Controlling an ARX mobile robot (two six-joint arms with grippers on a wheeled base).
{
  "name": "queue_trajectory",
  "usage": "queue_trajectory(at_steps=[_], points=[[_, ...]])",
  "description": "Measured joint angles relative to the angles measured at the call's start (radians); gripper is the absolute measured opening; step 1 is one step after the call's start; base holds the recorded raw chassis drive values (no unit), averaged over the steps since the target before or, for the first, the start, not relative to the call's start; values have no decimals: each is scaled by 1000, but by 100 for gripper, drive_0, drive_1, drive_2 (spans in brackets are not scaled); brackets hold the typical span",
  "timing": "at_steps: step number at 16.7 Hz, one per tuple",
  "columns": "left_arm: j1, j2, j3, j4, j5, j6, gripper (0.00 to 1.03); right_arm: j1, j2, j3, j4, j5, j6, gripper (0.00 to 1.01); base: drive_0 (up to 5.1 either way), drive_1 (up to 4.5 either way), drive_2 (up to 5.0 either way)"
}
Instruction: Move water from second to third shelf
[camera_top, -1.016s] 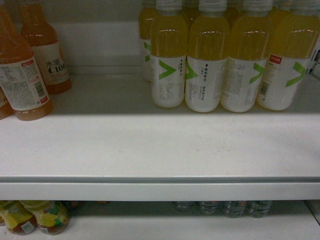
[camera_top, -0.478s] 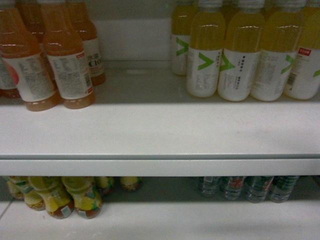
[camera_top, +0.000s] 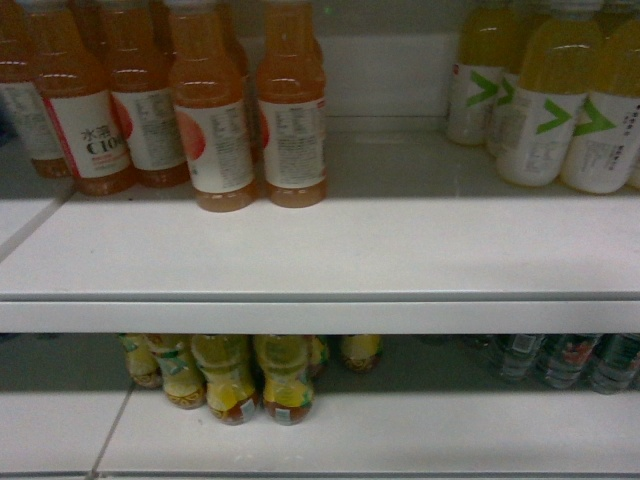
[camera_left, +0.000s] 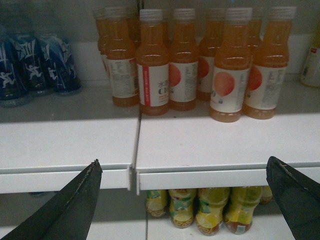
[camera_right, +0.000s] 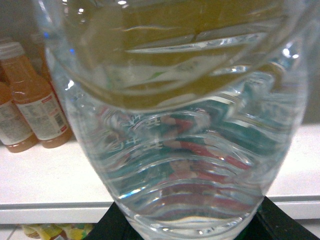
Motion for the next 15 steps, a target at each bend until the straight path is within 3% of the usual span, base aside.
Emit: queue_trajectory(at_steps=[15], points=[[0,0,0,1,0,0,98,0,0,0,0,0,0,39,-502,244,244]])
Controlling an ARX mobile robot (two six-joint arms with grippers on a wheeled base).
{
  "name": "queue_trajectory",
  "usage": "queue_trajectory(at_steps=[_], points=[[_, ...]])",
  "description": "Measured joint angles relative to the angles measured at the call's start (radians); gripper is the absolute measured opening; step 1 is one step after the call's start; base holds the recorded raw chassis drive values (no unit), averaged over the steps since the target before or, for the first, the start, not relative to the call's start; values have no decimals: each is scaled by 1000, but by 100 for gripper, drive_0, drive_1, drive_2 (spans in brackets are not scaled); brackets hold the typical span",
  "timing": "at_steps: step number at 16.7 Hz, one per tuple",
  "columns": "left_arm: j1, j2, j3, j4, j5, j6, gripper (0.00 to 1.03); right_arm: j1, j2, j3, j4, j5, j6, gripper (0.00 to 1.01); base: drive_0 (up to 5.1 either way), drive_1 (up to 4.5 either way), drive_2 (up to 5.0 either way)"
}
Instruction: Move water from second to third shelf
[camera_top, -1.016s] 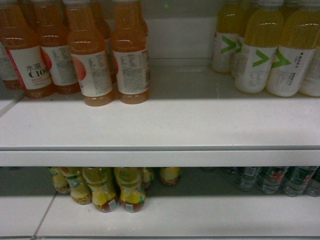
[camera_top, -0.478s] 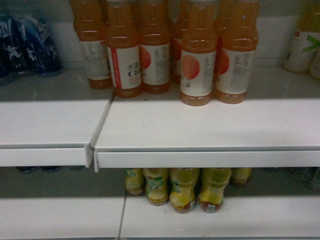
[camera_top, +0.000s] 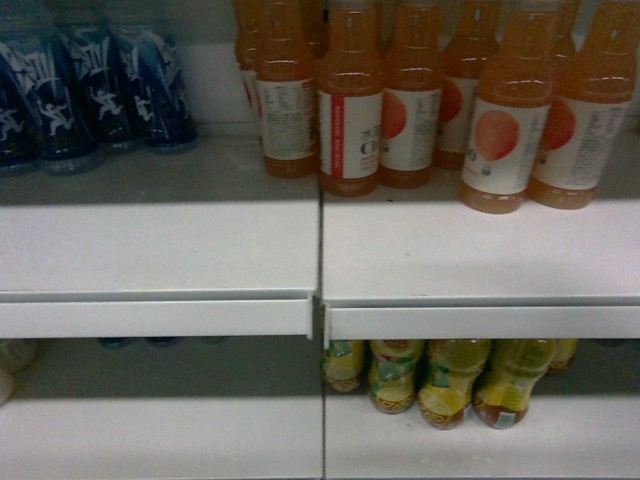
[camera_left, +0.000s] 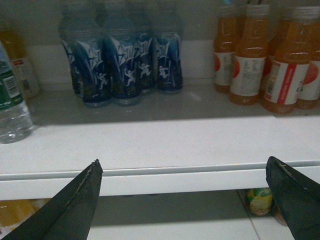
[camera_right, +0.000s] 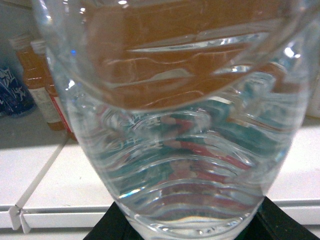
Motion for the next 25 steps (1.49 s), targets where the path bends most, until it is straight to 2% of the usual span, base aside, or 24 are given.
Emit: queue_trajectory(at_steps=[25], points=[[0,0,0,-3,0,0,98,0,0,0,1,-2,0,39,-501,244,244]])
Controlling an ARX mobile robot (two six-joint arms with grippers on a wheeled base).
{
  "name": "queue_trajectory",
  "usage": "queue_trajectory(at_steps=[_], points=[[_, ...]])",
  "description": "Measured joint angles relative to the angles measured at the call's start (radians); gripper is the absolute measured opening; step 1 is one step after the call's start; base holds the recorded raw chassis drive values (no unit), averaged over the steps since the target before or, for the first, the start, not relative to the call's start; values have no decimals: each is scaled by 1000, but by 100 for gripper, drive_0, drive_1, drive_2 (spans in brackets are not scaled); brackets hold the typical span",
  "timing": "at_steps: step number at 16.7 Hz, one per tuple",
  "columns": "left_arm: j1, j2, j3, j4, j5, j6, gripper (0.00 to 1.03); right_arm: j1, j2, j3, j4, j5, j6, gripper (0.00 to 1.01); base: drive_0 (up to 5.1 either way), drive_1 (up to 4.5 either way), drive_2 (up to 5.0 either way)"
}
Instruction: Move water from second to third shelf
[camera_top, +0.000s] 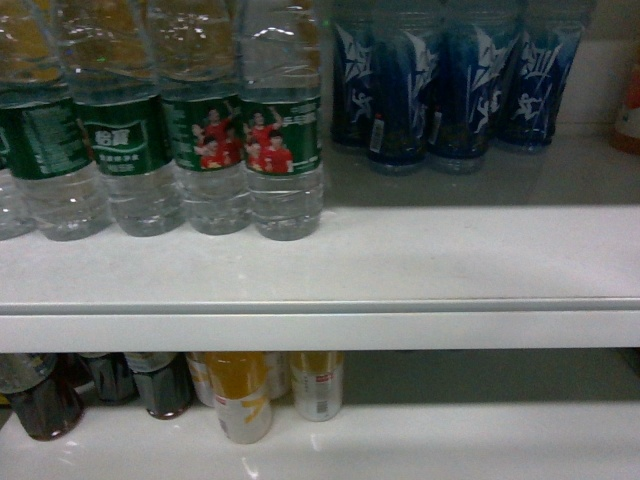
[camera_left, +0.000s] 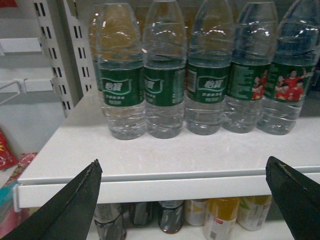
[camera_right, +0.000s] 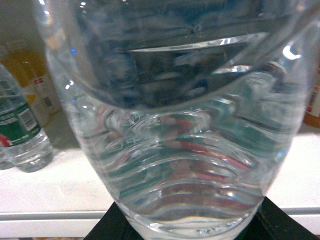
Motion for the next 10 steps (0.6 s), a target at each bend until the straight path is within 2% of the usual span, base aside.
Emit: queue_trajectory(at_steps=[8,10], points=[[0,0,0,2,0,0,98,-1,0,0,-2,4,0,39,-493,252,252],[0,0,0,1,0,0,98,0,0,2,6,-11,0,39,-553,192,192]])
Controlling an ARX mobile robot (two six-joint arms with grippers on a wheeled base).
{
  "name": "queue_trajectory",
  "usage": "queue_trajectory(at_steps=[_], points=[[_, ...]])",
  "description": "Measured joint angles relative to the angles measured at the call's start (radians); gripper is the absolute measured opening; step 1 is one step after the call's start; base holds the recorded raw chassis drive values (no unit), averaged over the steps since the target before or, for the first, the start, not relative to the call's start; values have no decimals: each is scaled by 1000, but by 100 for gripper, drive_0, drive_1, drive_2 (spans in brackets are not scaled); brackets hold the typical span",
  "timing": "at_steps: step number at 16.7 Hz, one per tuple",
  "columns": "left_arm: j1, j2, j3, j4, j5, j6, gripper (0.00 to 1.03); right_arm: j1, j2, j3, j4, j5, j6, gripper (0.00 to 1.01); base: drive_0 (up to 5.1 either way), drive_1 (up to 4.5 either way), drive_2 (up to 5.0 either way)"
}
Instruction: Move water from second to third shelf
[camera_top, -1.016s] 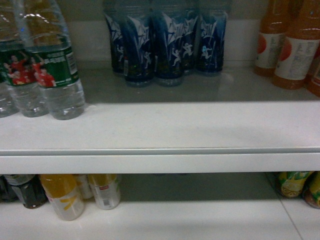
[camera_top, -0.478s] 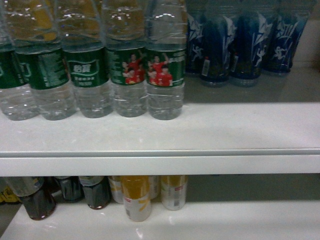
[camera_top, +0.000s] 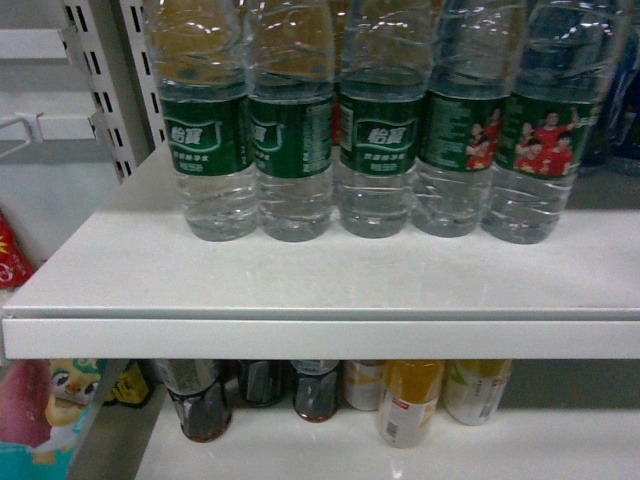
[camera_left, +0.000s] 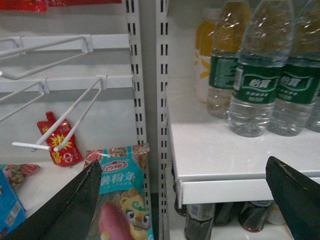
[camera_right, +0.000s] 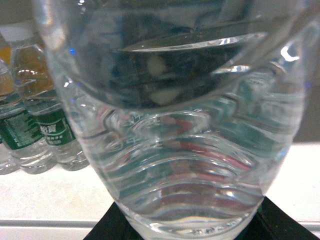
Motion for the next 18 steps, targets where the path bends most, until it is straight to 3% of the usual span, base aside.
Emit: queue_trajectory(at_steps=[3,6,9,18], points=[[0,0,0,-2,0,0,98,-1,0,0,-7,14,0,39,-537,201,201],[0,0,0,-1,-2,0,98,2,0,0,0,-11,0,39,0,0,0],[0,0,0,1,-2,0,98,-1,0,0,-11,16,0,39,0,0,0],[0,0,0,1,0,0,98,-1,0,0,-7,12,0,39,0,0,0]])
